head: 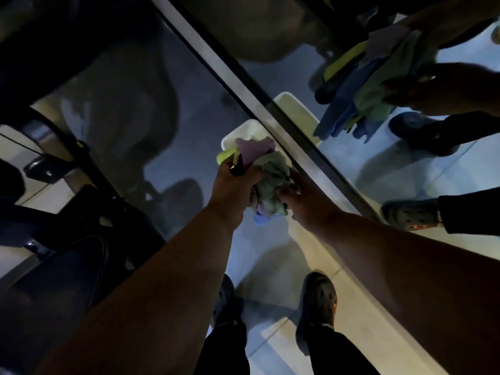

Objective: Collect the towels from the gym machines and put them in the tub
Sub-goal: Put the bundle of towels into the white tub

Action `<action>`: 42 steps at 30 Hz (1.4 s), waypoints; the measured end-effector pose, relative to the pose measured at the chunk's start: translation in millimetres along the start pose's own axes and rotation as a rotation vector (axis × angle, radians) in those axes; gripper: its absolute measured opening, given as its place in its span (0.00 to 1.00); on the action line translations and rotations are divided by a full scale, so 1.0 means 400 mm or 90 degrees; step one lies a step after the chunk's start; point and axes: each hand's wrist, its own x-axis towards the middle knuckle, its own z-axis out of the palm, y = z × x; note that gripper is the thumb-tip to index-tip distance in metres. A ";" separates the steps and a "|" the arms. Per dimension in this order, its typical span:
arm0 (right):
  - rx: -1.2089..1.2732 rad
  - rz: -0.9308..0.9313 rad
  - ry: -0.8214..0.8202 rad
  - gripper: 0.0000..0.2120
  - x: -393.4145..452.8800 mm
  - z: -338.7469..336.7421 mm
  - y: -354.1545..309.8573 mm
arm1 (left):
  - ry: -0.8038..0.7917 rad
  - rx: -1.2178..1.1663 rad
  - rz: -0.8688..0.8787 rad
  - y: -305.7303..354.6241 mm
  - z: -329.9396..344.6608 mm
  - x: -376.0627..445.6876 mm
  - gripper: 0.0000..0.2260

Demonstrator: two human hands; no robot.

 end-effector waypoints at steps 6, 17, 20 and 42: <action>0.037 -0.015 0.029 0.31 0.210 0.020 0.092 | -0.013 -0.013 0.049 -0.077 0.001 0.195 0.27; 0.205 -0.110 0.088 0.32 0.407 -0.013 0.135 | -0.063 -0.117 0.117 -0.084 0.036 0.366 0.13; 0.205 -0.088 0.073 0.31 0.437 -0.013 0.155 | -0.059 -0.125 0.093 -0.117 0.039 0.397 0.12; 0.001 0.002 0.007 0.29 0.708 0.074 0.347 | 0.055 0.001 -0.014 -0.396 -0.021 0.672 0.26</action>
